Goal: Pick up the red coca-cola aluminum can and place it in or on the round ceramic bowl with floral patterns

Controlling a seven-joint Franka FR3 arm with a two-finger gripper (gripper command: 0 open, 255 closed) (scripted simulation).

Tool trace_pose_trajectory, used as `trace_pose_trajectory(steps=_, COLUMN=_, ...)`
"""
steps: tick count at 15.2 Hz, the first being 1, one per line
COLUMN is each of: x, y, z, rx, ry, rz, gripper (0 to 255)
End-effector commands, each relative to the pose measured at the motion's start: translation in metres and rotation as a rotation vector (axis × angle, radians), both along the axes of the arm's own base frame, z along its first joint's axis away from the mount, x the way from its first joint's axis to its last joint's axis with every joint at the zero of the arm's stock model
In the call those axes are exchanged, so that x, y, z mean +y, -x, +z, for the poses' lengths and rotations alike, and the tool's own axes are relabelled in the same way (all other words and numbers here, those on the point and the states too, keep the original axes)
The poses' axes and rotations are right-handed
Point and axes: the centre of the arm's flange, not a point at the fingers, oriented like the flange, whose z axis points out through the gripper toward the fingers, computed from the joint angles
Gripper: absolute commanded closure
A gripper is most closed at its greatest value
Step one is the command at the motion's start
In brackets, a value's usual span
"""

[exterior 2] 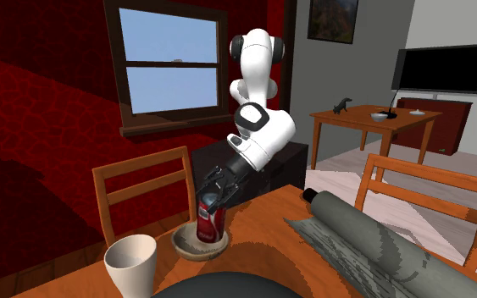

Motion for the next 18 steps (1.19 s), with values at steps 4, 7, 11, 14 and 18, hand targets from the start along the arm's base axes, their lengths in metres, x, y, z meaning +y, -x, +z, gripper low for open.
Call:
trace_pose_trajectory(steps=4, x=0.0, y=0.0, z=0.0, rx=0.0, ry=0.0, rz=0.0, gripper=0)
trace_pose_trajectory(steps=7, x=0.0, y=0.0, z=0.0, rx=0.0, ry=0.0, rz=0.0, gripper=0)
trace_pose_trajectory(steps=11, x=0.02, y=0.034, z=0.03, rx=0.0, ry=0.0, rz=0.0, gripper=0)
trace_pose_trajectory(steps=14, x=0.02, y=0.034, z=0.03, rx=0.0, ry=0.0, rz=0.0, gripper=0)
trace_pose_trajectory(steps=18, x=0.02, y=0.034, z=0.03, rx=0.0, ry=0.0, rz=0.0, gripper=0)
